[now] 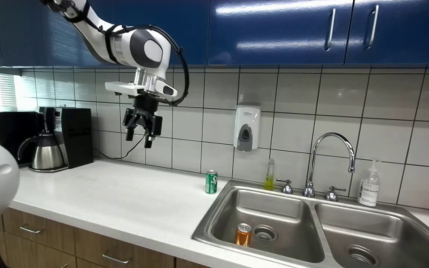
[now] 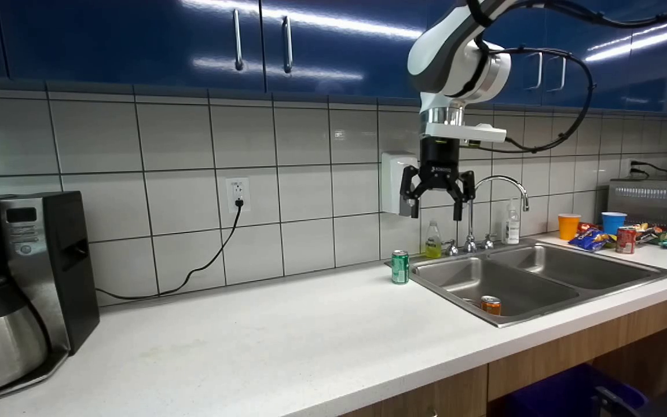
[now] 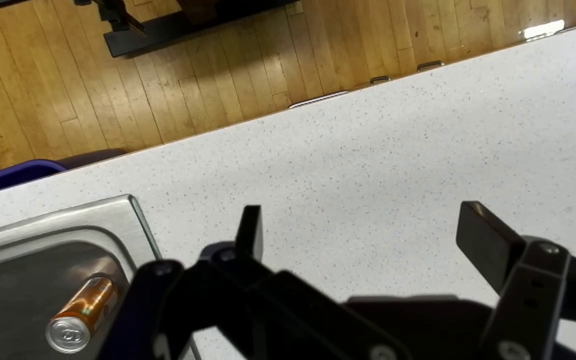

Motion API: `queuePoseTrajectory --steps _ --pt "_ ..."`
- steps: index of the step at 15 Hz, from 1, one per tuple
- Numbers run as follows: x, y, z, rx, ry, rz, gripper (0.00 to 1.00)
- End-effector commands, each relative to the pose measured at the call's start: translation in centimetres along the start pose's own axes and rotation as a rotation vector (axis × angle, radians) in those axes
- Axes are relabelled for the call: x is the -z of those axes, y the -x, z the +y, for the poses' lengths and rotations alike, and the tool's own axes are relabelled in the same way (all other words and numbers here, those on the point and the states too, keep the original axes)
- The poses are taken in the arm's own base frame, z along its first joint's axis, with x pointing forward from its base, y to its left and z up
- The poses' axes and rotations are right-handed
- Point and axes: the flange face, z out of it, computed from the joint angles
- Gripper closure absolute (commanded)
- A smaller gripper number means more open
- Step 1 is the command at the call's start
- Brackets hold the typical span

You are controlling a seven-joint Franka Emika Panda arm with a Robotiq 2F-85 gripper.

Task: Remove the can from the sink

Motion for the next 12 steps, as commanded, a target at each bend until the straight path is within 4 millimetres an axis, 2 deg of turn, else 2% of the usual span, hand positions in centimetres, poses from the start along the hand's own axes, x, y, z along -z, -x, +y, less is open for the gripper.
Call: queuePoseTrajectory --steps 1,3,7,12 --pt "0.5 -0.9 1.0 0.026 0.006 0.009 0.00" --pt "0.5 -1.5 1.8 0.024 0.003 0.010 0.00" --pt "0.3 -3.7 4.9 -0.036 -0.009 0.031 0.00" --pt "-1.2 -7.9 11.1 -0.149 -0.019 0.067 0.00"
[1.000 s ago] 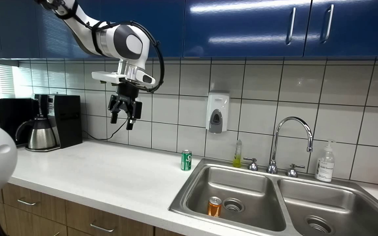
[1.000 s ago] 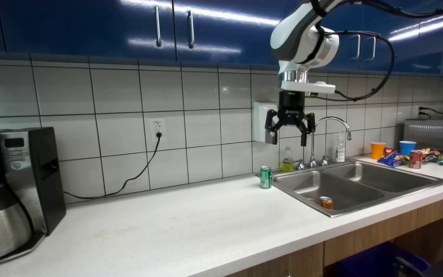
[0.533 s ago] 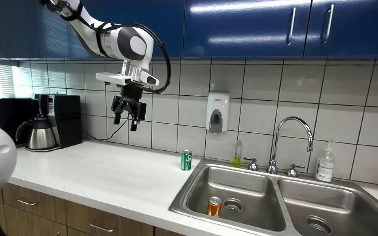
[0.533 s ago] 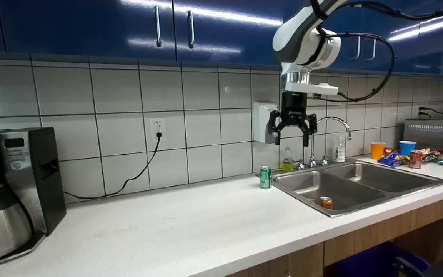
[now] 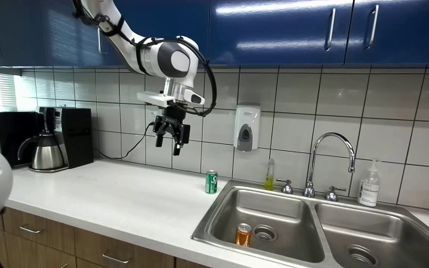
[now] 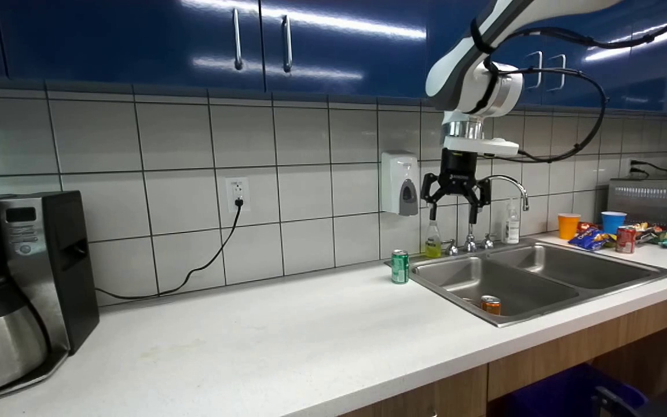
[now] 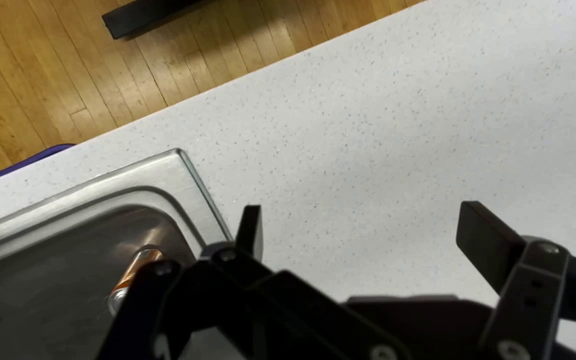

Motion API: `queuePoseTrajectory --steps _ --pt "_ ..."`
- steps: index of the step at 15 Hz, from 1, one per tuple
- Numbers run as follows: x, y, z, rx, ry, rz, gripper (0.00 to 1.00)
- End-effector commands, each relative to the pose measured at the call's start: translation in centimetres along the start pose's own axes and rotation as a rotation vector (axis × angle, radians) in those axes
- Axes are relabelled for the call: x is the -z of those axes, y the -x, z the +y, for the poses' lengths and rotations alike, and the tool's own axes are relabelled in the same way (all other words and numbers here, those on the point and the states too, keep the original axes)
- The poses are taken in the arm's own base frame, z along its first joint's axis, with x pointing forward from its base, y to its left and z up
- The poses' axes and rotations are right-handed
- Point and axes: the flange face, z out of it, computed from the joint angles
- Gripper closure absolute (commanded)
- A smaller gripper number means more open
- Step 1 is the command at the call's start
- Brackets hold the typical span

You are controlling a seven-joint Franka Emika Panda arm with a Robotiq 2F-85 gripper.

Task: Remove the can from the sink

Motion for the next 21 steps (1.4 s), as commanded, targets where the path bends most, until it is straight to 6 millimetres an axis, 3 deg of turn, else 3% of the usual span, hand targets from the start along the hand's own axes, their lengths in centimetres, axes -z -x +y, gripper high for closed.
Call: queuePoseTrajectory --steps 1,5,13,21 --pt "-1.0 -4.0 3.9 -0.048 0.007 0.024 0.00" --pt "-3.0 -7.9 7.8 -0.116 0.012 0.052 0.00" --pt "-8.7 -14.4 12.3 -0.211 0.031 0.077 0.00" --pt "-13.9 -17.8 15.9 -0.274 0.049 0.068 0.00"
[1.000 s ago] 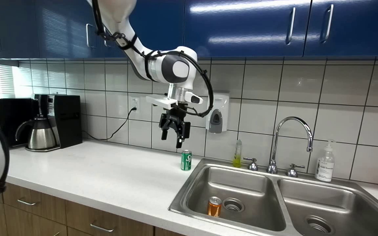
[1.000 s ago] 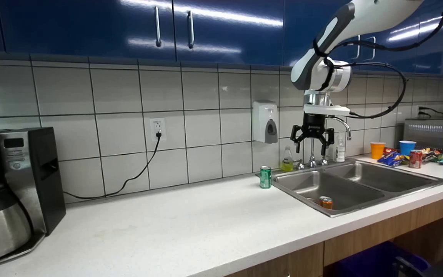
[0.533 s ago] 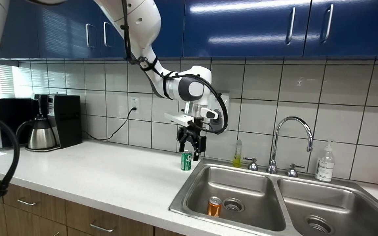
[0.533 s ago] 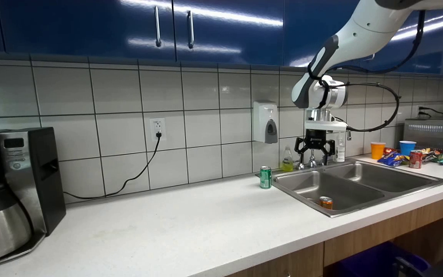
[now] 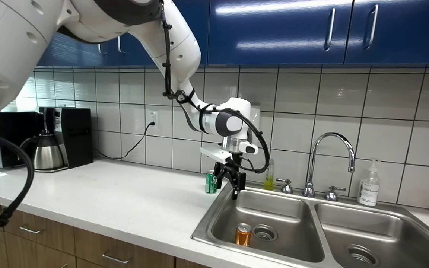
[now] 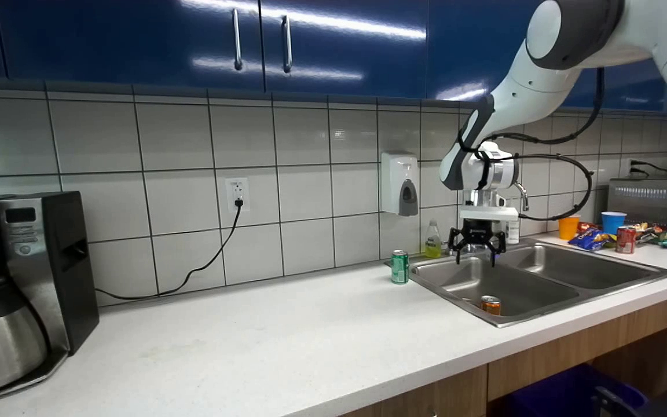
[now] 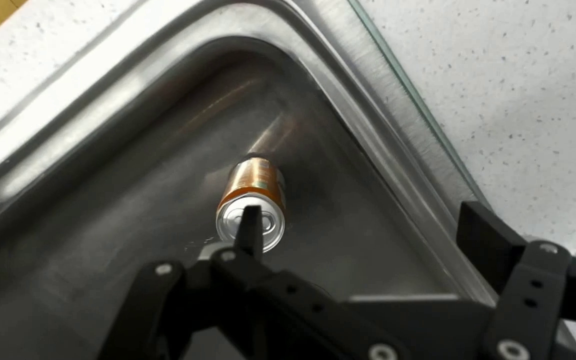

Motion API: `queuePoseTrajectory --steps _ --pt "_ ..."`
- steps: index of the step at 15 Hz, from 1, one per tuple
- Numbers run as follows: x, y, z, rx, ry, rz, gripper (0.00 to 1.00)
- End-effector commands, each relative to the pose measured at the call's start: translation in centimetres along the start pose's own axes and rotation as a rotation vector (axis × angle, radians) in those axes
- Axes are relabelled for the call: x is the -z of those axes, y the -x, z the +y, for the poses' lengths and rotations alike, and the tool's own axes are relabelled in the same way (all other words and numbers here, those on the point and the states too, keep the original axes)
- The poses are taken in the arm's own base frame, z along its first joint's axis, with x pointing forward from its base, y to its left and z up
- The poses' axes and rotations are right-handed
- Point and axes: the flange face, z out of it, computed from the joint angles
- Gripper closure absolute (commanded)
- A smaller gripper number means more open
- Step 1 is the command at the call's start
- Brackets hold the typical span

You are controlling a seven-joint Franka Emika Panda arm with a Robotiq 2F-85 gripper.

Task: Remove the can from the sink

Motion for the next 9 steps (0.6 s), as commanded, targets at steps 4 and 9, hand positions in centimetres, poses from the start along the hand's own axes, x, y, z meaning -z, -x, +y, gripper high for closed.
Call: queuePoseTrajectory --steps 4,9 --pt "-3.3 -2.2 2.2 -0.043 -0.002 -0.003 0.00" --pt "-5.0 -2.0 3.7 -0.066 0.009 -0.004 0.00"
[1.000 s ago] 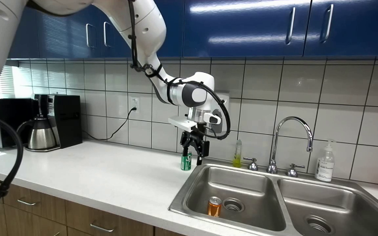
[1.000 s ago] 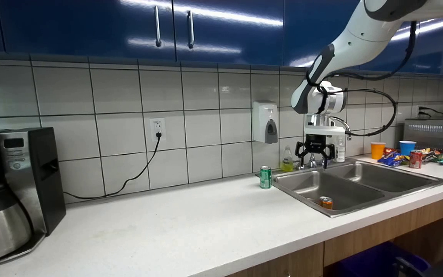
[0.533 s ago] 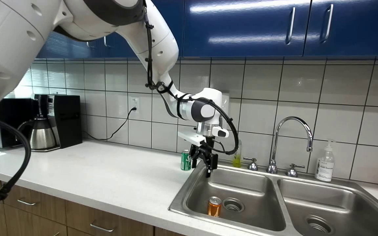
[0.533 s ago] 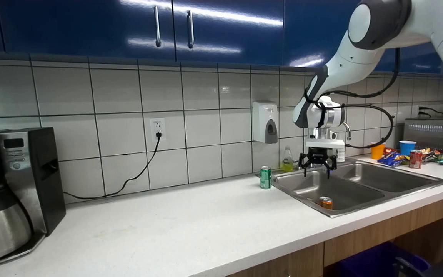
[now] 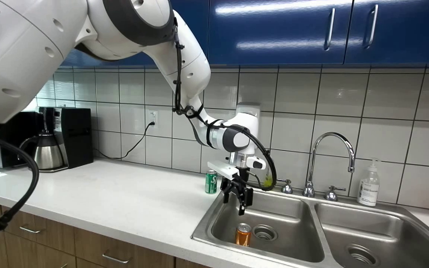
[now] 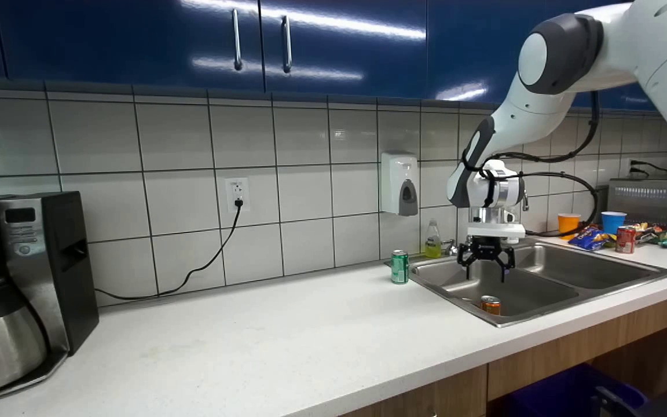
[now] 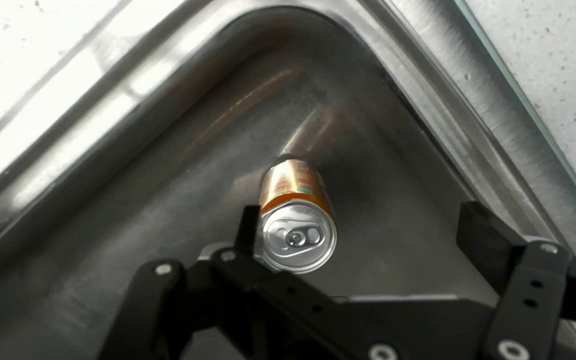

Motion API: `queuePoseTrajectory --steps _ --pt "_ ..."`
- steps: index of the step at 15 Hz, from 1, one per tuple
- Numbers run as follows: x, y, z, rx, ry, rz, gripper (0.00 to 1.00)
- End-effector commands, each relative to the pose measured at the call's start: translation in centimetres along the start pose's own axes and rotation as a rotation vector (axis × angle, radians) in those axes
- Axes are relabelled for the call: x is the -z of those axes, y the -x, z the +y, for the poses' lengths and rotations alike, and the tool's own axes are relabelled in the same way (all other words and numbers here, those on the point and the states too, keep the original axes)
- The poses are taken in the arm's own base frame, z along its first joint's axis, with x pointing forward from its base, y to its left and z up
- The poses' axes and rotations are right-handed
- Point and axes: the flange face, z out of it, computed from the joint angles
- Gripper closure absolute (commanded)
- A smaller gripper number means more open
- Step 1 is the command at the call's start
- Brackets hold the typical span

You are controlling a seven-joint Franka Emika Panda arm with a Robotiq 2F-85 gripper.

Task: Remove the can from the sink

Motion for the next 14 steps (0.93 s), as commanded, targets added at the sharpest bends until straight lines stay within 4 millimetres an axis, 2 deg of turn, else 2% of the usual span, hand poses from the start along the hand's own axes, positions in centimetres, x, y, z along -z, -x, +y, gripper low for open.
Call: queuePoseTrajectory --steps 1,9,14 --pt "-0.7 -0.5 1.1 -0.022 -0.012 0.013 0.00" --pt "-4.1 -1.0 4.1 -0.068 -0.003 0.017 0.00" --pt "-7.1 -1.5 4.6 -0.086 -0.005 0.017 0.00"
